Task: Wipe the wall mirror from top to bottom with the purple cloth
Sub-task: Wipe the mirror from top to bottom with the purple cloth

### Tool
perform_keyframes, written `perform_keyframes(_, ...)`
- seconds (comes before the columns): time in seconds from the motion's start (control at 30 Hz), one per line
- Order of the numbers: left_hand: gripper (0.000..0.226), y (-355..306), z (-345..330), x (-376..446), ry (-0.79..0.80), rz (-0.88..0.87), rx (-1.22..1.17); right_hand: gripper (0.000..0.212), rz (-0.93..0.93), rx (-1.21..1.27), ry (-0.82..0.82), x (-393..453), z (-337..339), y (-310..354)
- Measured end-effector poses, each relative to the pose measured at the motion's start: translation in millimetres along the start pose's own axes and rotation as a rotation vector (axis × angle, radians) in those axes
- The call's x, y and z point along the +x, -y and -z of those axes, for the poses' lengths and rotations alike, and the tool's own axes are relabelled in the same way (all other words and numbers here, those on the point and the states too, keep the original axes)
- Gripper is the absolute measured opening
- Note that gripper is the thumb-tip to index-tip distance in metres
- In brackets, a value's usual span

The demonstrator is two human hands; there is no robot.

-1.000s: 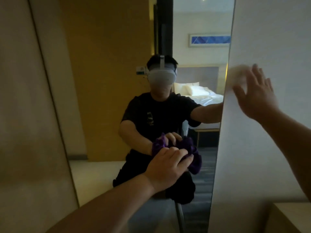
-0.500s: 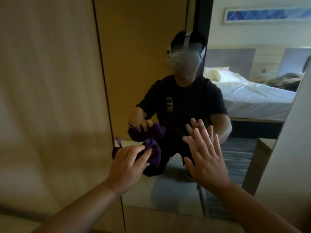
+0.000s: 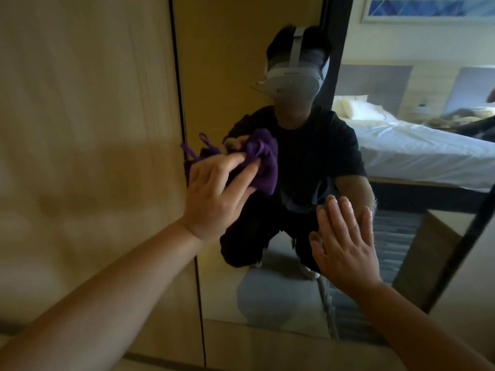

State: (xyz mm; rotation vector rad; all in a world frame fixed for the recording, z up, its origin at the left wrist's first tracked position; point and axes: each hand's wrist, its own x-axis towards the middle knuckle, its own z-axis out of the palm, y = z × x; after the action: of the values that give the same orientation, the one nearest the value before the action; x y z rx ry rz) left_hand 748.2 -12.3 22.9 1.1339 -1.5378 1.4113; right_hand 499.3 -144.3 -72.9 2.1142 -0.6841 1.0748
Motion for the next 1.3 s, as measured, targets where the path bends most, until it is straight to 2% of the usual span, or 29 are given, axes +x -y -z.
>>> perform_keyframes(0.2, 0.032, -1.8, -33.1, 16.6, -0.007, -0.17, 0.029, 0.058, 0.01, -0.003, -0.096, -0.7, -8.9, -1.4)
perform_keyframes(0.33, 0.032, -10.0, -41.2, -5.9, -0.039, -0.147, 0.066, 0.059, 0.012, -0.005, -0.143, -1.3, -11.3, -2.3)
perform_keyframes(0.43, 0.037, -20.1, -40.9, -59.6, -0.023, -0.158, 0.039, 0.057, 0.009, 0.043, -0.147, -2.0, -10.4, -3.0)
perform_keyframes(0.57, 0.038, -32.8, -33.1, -172.5, 0.126, -0.209, 0.018, 0.058, -0.004, 0.056, -0.151, -2.6, -10.5, -2.8)
perform_keyframes(0.67, 0.038, -44.5, -24.7, -246.6, 0.301, -0.21, 0.018, 0.057, -0.029, 0.078, -0.141, -1.8, -8.3, -0.8)
perform_keyframes(0.8, 0.042, -60.1, -13.4, -270.3, 0.441, -0.101, -0.044, 0.056, -0.029, 0.074, -0.097, -0.1, -3.1, -1.1)
perform_keyframes(0.87, 0.042, -63.1, -5.7, -259.5, 0.481, -0.084, -0.079, 0.055, -0.011, 0.095, -0.057, 0.2, 5.0, -3.6)
perform_keyframes(0.93, 0.042, -61.9, 1.4, -231.8, 0.452, -0.069, -0.101, 0.057, 0.024, 0.13, 0.009, -0.5, 17.6, -8.9)
perform_keyframes(1.03, 0.04, -56.2, 2.9, -150.2, 0.221, 0.021, -0.148, 0.061, 0.02, 0.155, 0.03, -0.1, 38.0, -25.6)
perform_keyframes(1.17, 0.028, -40.3, -4.5, -5.8, -0.052, -0.062, -0.104, 0.069, -0.046, 0.127, -0.005, 4.5, 54.2, -55.1)
perform_keyframes(1.23, 0.03, -33.7, -14.5, 53.4, -0.142, -0.114, -0.066, 0.07, -0.068, 0.114, -0.015, 5.1, 53.9, -68.8)
perform_keyframes(1.3, 0.031, -34.3, -28.8, 90.3, -0.163, -0.143, -0.056, 0.067, -0.077, 0.097, -0.036, 2.1, 47.7, -80.8)
